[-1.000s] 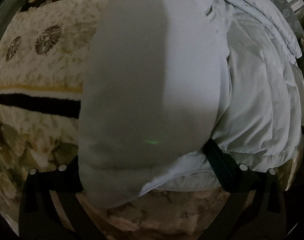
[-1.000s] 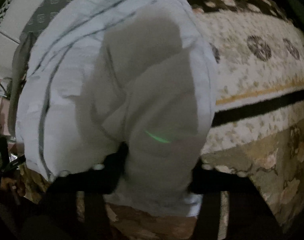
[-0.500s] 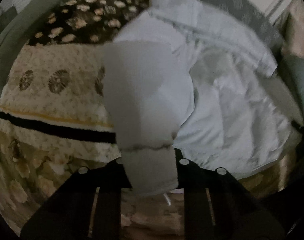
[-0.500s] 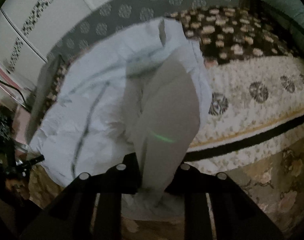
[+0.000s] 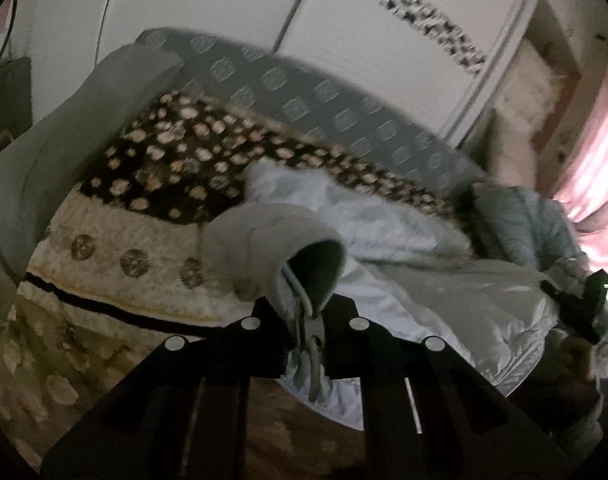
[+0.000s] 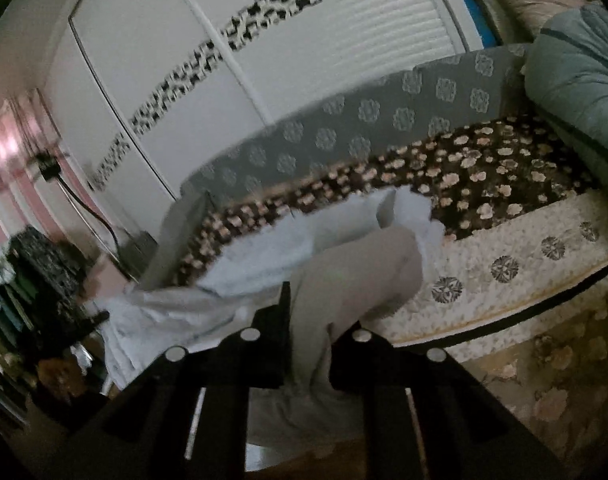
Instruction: Fold large clothes
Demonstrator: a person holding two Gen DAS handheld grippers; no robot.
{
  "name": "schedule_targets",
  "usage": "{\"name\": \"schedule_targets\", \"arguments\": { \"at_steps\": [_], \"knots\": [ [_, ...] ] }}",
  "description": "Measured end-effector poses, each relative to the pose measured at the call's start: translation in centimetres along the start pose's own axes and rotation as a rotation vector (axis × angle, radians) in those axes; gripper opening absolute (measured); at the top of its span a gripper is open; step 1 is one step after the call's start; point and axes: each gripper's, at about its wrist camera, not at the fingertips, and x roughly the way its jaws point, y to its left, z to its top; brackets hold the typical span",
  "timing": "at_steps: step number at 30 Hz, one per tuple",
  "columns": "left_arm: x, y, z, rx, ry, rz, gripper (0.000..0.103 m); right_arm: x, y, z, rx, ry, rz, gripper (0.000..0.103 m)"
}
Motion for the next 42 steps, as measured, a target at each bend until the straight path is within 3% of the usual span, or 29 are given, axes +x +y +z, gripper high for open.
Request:
{"name": "schedule_targets", "arguments": {
  "at_steps": [3,7,12,19,24,26,29,30,32,33,35,38,41,42],
  "knots": [
    [-0.8,-1.0,0.8,-0.03,-0.021,-0.053,0.01,-0.5,0.2,1.1,0.03,-0.019,0.02,0.013],
    [0.3,0.0,3.4,-0.105,-0.033,-0.068,0.01,1.7,-0.6,2.9,0.125,-0.043,0.06,0.013],
    [5.8,2.7,8.1,-0.246,-0.029,-0.051,0.011,6.6,-3.3,5.6,0.263,-0.075,0.082,0.013],
    [14.5,3.0,14.5,-0.244,-0.011,0.003,0.013,16.2,-7.3,9.8,0.352,-0.013,0.034,0.013],
    [21.0,4.8,15.8,-0.237,-0.065,-0.001,0.016,22.2,-8.9,10.6,0.314,-0.013,-0.035,0.013],
    [22.4,5.4,15.2,-0.22,-0.104,0.015,0.02,24.0,-9.9,9.6,0.328,-0.042,-0.012,0.013],
    [25.2,5.7,15.2,-0.172,-0.097,0.07,0.031,26.5,-11.6,8.6,0.43,-0.047,-0.002,0.016],
    [25.6,5.5,15.4,-0.159,-0.108,0.088,0.041,27.3,-11.5,8.6,0.436,-0.05,-0.018,0.018],
    [25.5,5.2,15.7,-0.137,-0.151,0.106,0.072,28.2,-10.3,9.1,0.355,-0.042,-0.069,0.018],
    [24.8,4.7,16.0,-0.119,-0.214,0.143,0.097,28.3,-9.8,9.5,0.315,-0.035,-0.086,0.017],
    [23.1,4.1,16.1,-0.083,-0.302,0.169,0.1,27.9,-9.7,10.0,0.309,-0.037,-0.086,0.018],
    [20.6,3.0,16.8,-0.057,-0.398,0.15,0.1,26.3,-9.0,10.6,0.302,-0.069,-0.077,0.023],
    [18.6,2.0,17.1,-0.086,-0.441,0.128,0.1,23.9,-8.2,11.3,0.304,-0.111,-0.044,0.035],
    [18.0,1.3,17.2,-0.084,-0.438,0.124,0.1,23.1,-8.2,11.5,0.32,-0.131,-0.021,0.046]
  ]
}}
